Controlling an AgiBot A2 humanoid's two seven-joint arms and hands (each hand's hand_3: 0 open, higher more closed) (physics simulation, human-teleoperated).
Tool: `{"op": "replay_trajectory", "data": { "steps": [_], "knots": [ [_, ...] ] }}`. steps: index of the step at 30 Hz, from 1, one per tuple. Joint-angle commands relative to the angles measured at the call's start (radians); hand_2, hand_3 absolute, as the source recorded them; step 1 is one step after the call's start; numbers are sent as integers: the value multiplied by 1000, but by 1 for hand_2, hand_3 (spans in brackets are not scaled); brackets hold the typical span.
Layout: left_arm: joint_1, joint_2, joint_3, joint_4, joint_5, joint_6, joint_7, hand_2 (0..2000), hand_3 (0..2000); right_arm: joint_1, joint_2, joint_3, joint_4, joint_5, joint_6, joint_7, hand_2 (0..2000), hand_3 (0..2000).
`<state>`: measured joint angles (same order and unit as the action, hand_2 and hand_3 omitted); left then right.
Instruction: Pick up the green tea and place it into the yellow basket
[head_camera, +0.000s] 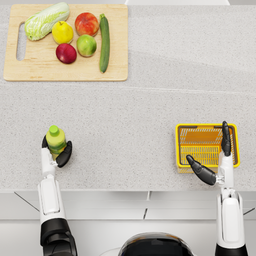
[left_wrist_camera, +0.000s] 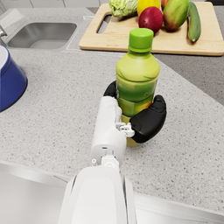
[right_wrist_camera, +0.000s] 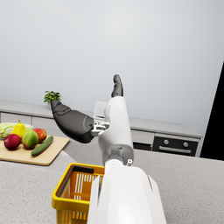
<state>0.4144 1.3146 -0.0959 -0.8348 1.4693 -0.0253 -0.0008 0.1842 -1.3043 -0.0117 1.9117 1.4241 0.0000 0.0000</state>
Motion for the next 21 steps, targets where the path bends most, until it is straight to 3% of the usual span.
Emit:
{"op": "replay_trajectory", "data": {
  "steps": [1, 2, 5, 10, 13, 17, 21],
  "knots": [
    [-13, 2, -21, -96, 0, 6, 1, 2000, 1633, 9, -2, -3, 7, 0, 0, 0, 0, 0],
    [-36, 4, -28, -162, 1, 16, 1, 2000, 1960, 3, -3, 4, 11, 0, 0, 0, 0, 0],
    [-113, 15, -24, -536, 1, 7, -1, 2000, 2000, -10, -6, 61, -2, 0, 0, 0, 0, 0],
    [-62, 22, 93, -897, 0, -23, -1, 2000, 2000, 32, -46, 243, -28, 0, 0, 0, 0, 0],
    [-26, 52, 234, -983, 0, -32, -3, 2000, 2000, 82, -104, 298, -56, 0, 0, 0, 0, 0],
    [33, 123, 367, -983, 0, -42, -6, 2000, 2000, 123, -135, 327, -84, 0, 0, 0, 0, 0],
    [60, 176, 465, -962, 0, -45, -7, 2000, 2000, 169, -177, 371, -122, 166, 0, 0, 0, 0]
  ]
}}
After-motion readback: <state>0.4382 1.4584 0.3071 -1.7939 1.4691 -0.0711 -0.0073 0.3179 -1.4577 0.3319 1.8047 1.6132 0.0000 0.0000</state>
